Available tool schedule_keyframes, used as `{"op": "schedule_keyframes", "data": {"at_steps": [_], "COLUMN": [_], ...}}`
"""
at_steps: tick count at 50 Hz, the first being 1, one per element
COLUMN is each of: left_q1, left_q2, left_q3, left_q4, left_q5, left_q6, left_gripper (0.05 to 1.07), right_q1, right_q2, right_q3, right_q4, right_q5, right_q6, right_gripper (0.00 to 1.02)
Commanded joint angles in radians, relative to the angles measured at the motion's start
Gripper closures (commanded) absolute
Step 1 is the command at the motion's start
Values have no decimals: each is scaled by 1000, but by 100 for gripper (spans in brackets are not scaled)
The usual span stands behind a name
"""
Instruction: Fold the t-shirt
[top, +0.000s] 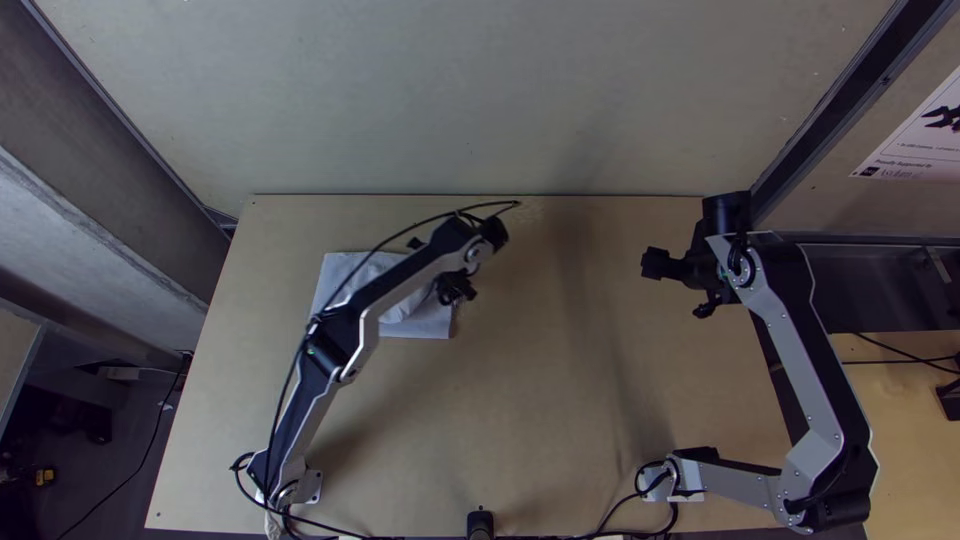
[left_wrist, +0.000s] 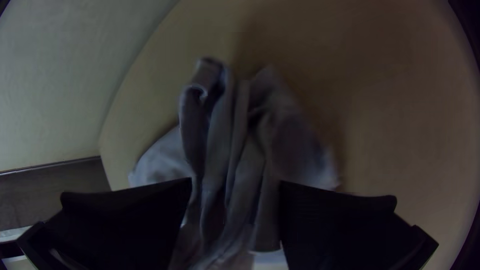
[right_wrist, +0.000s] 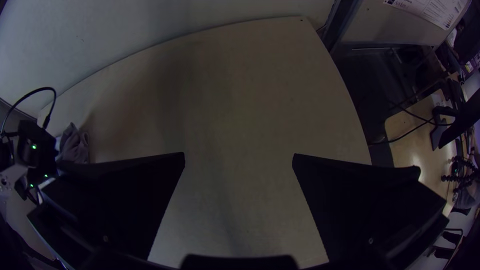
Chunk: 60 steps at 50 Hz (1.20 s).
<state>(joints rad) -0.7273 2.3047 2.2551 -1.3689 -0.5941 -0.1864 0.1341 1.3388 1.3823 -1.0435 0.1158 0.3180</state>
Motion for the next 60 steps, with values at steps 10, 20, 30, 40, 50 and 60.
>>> {"op": "schedule_keyframes", "data": {"at_steps": [10,20,30,40,50,60], "left_q1": [-77,-64,-4,101,223,364], "left_q2": [38,33,-73,-264,-470,-640], "left_q3": [72,83,66,17,-34,-86], "left_q4": [248,254,238,235,226,228], "left_q5": [412,430,428,425,424,422], "left_q6": [-166,-176,-160,-84,-2,87], "left_gripper": [11,11,11,11,11,10], "right_q1": [19,4,2,2,1,2], "right_q2": [-66,-79,-79,-63,-40,-36], "right_q3": [-86,-91,-40,70,175,244], "right_q4": [20,22,97,175,175,174], "right_q5": [-2,-1,1,1,4,2], "right_q6": [29,21,-30,-140,-189,-217], "right_gripper": [4,4,4,4,4,4]}}
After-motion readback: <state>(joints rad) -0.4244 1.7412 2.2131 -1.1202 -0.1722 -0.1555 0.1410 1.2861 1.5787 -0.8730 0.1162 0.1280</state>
